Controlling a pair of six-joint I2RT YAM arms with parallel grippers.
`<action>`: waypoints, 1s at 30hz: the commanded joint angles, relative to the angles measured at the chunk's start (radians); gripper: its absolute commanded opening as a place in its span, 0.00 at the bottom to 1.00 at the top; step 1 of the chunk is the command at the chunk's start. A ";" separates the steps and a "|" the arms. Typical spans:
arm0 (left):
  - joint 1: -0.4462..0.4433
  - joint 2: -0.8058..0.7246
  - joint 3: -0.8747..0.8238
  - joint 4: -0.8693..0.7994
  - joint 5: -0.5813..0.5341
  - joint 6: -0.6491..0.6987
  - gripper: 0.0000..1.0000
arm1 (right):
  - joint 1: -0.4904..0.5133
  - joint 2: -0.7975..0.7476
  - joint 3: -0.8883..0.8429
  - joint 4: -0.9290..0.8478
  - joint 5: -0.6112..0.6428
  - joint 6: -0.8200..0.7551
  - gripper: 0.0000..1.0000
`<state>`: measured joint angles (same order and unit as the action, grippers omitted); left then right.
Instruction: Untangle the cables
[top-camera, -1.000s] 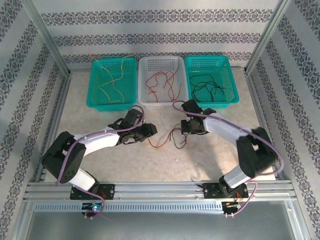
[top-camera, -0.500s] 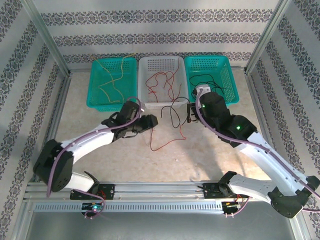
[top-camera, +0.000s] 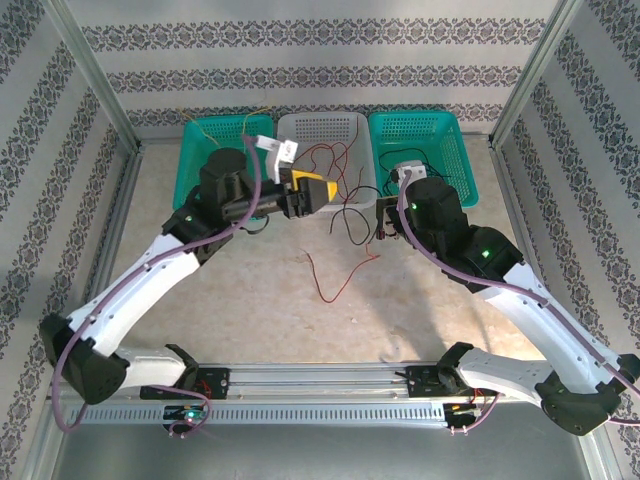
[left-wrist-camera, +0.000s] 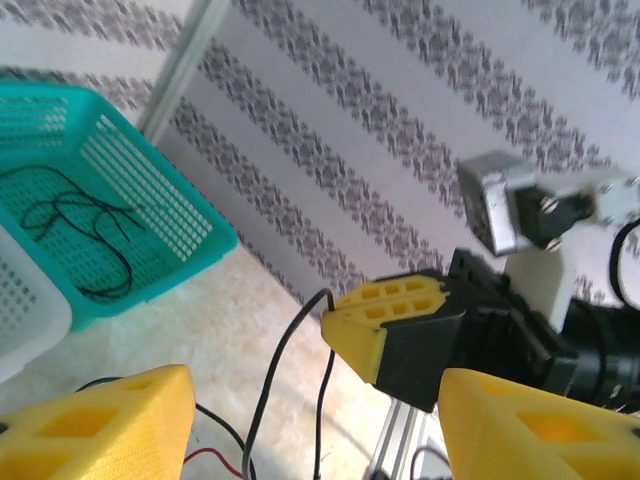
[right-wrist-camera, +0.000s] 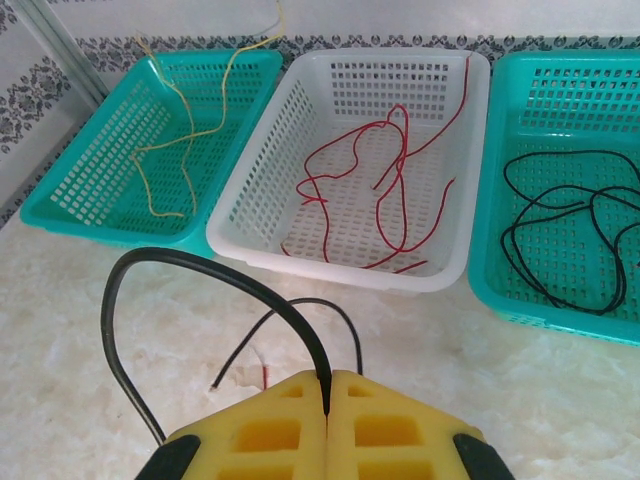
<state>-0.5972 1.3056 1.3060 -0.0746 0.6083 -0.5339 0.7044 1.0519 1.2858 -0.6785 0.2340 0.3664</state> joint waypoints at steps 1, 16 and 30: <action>-0.028 0.062 0.034 -0.093 0.066 0.111 0.64 | 0.016 -0.018 0.029 -0.003 -0.010 -0.003 0.00; -0.067 0.130 0.028 -0.025 0.102 0.094 0.24 | 0.049 -0.039 0.002 0.017 -0.023 0.015 0.00; -0.061 0.037 -0.004 0.165 -0.013 -0.048 0.00 | 0.022 -0.074 -0.225 0.144 -0.068 0.125 0.45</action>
<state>-0.6544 1.3743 1.2778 -0.0135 0.5972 -0.5247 0.7406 0.9680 1.1229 -0.5945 0.1982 0.4408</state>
